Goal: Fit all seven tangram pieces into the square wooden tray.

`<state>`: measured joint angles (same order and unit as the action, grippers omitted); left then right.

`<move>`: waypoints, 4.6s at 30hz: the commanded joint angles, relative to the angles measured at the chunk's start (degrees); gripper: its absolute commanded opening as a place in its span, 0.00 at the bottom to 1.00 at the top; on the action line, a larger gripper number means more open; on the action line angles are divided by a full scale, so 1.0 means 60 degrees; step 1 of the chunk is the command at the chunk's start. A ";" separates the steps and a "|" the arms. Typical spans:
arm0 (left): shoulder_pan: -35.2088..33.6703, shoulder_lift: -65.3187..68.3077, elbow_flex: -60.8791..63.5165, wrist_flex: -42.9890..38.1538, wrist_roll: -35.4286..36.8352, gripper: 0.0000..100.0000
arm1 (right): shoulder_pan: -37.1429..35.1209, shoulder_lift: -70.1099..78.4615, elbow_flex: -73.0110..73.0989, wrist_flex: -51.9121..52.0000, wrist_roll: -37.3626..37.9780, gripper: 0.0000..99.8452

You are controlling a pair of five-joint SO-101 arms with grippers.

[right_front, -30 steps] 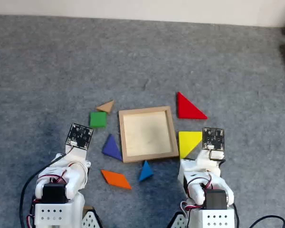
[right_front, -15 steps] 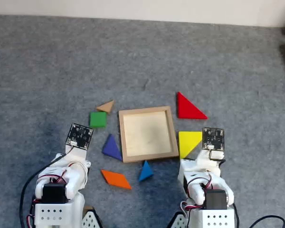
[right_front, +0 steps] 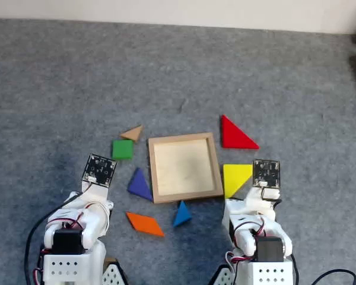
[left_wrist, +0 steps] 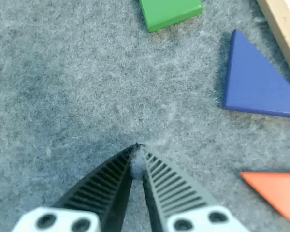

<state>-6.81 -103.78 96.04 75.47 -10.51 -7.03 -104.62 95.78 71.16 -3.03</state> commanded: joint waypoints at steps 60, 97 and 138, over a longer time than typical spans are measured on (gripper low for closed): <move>-0.0125 -0.0110 0.0183 0.0029 0.0103 0.00 | -0.0051 0.8300 -1.0205 0.1062 -0.1963 0.31; -0.0125 -0.0110 0.0183 0.0029 0.0103 0.00 | -0.0989 1.7326 -1.1084 -0.2498 -0.6960 0.43; -0.0125 -0.0110 0.0183 0.0029 0.0103 0.00 | -0.0857 1.8996 -1.1875 -0.1810 -0.6901 0.33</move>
<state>-6.81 -103.78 96.04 75.47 -10.51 -10.81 9.32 26.68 58.07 -44.35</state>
